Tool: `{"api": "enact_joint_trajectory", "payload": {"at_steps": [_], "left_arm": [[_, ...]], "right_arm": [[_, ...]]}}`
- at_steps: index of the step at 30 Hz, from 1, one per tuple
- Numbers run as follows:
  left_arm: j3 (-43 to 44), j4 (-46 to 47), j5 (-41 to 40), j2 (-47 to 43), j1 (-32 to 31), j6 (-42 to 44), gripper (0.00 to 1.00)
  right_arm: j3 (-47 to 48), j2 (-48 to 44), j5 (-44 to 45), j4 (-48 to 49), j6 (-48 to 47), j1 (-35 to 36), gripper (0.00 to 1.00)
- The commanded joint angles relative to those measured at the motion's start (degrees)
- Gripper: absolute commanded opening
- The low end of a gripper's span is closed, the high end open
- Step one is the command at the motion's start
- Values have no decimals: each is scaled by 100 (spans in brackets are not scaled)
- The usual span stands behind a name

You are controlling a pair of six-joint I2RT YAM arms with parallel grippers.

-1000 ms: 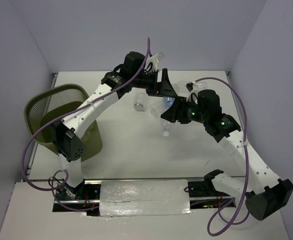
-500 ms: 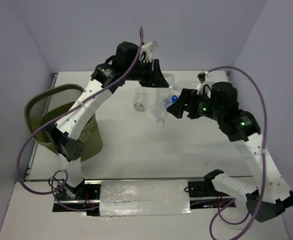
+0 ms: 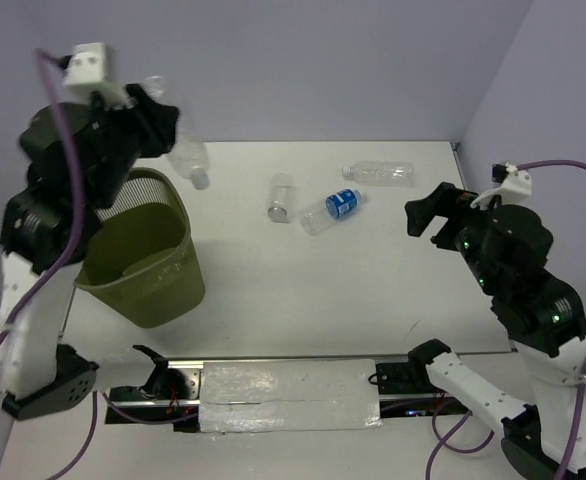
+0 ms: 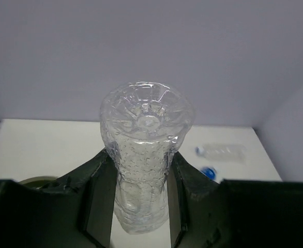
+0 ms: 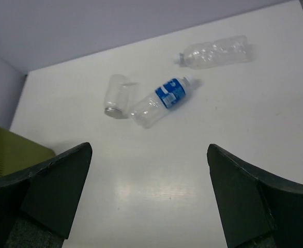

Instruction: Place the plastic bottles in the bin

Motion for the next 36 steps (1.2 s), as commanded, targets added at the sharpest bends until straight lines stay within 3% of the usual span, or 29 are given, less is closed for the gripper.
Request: {"api": "enact_joint_trajectory", "payload": {"at_steps": [1, 7, 14, 17, 18, 19, 21, 26, 30, 36], "left_arm": [[-394, 335, -1845, -446, 41, 516, 28], [-1413, 519, -3217, -1115, 50, 648, 28], [-3205, 678, -3868, -1818, 146, 183, 35], [-3436, 468, -3738, -1845, 278, -99, 46], [-3437, 423, -3632, -1836, 304, -134, 63], [-3411, 406, -3518, -1819, 339, -117, 80], [-3253, 379, -3132, -1731, 340, -73, 99], [-2041, 186, -1974, -915, 331, 147, 99], [-1241, 133, -1330, -115, -194, 392, 99], [314, -428, -137, 2018, -925, 490, 99]], "right_arm": [[-325, 119, 590, 253, 220, 36, 100], [-624, 250, 406, 527, 317, 27, 100], [-994, 321, 239, 588, 457, 18, 100], [-1081, 312, 212, 588, 501, 27, 100], [-1125, 312, 221, 597, 501, 36, 100], [-1143, 304, 221, 597, 510, 27, 100], [-1178, 303, 221, 597, 519, 27, 100], [-1257, 339, 195, 606, 598, 19, 100], [-1301, 339, 230, 562, 677, 27, 100], [-1451, 233, 607, 299, 957, 27, 100]]}}
